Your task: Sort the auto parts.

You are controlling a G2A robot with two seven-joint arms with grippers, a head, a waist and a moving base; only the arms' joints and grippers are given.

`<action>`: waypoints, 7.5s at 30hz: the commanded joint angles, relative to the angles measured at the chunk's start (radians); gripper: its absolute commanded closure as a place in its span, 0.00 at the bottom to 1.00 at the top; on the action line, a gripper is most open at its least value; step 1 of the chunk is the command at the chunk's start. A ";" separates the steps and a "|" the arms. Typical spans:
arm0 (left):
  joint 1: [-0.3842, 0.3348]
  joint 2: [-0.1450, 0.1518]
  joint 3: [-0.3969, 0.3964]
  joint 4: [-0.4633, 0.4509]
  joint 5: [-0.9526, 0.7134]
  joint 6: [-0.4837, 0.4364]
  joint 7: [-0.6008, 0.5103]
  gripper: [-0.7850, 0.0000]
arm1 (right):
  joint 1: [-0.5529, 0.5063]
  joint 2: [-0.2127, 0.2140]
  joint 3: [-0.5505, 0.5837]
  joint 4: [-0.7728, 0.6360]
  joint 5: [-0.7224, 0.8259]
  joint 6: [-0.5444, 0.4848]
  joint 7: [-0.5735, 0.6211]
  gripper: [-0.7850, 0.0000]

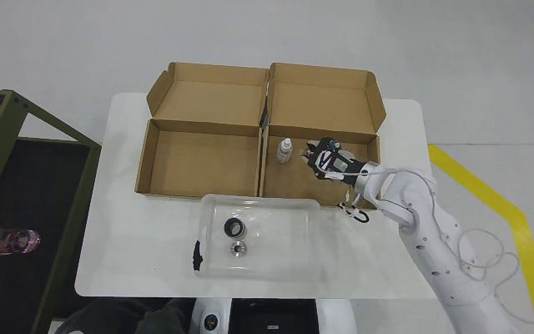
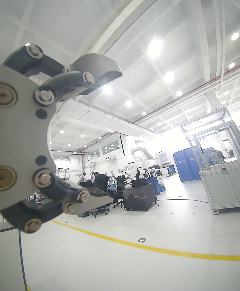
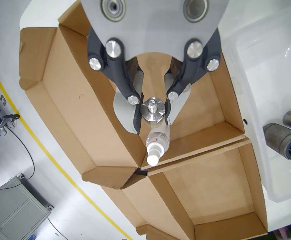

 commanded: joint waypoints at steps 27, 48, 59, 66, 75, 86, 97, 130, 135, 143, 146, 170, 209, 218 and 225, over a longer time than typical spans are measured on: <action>0.000 0.000 0.000 0.000 0.000 0.000 0.000 0.00 | 0.246 -0.056 -0.198 0.338 0.048 -0.049 0.127 1.00; 0.000 0.000 0.000 0.000 0.000 0.000 0.000 0.00 | 0.247 -0.058 -0.184 0.310 0.057 -0.060 0.109 0.62; 0.000 0.000 0.000 0.000 0.000 0.000 0.000 0.00 | 0.101 -0.018 -0.056 0.056 0.076 -0.092 0.103 0.60; 0.000 0.000 0.000 0.000 0.000 0.000 0.000 0.00 | 0.011 -0.004 -0.037 -0.109 0.087 -0.137 0.096 0.55; 0.000 0.000 0.000 0.000 0.000 0.000 0.000 0.00 | -0.049 -0.003 -0.089 -0.249 0.077 -0.150 0.082 0.55; 0.000 0.000 0.000 0.000 0.000 0.000 0.000 0.00 | -0.014 -0.017 -0.195 -0.258 0.044 -0.167 0.068 0.55; 0.000 0.000 0.000 0.000 0.000 0.000 0.000 0.00 | 0.014 -0.041 -0.325 -0.225 -0.002 -0.145 0.055 0.52; 0.000 0.000 0.000 0.000 0.000 0.000 0.000 0.00 | 0.118 -0.126 -0.530 -0.007 -0.112 -0.052 0.061 0.38; 0.000 0.000 0.000 0.000 0.000 0.000 0.000 0.00 | 0.123 -0.134 -0.535 0.020 -0.113 -0.048 0.054 0.44; 0.000 0.000 0.000 0.000 0.000 0.000 0.000 0.00 | 0.130 -0.147 -0.546 0.053 -0.117 -0.047 0.048 0.49; 0.000 0.000 0.000 0.000 0.000 0.000 0.000 0.00 | 0.133 -0.152 -0.550 0.063 -0.116 -0.050 0.047 0.48; 0.000 0.000 0.000 0.000 0.000 0.000 0.000 0.00 | 0.168 -0.190 -0.564 0.120 -0.080 -0.100 0.002 1.00; 0.000 0.000 0.000 0.000 0.000 0.000 0.000 0.00 | 0.163 -0.162 -0.392 -0.135 -0.081 -0.163 0.011 1.00; 0.000 0.000 0.000 0.000 0.000 0.000 0.000 0.00 | 0.254 -0.184 -0.401 -0.069 -0.082 -0.133 -0.001 1.00; 0.000 0.000 0.000 0.000 0.000 0.000 0.000 0.00 | 0.320 -0.205 -0.412 0.019 -0.063 -0.104 -0.021 1.00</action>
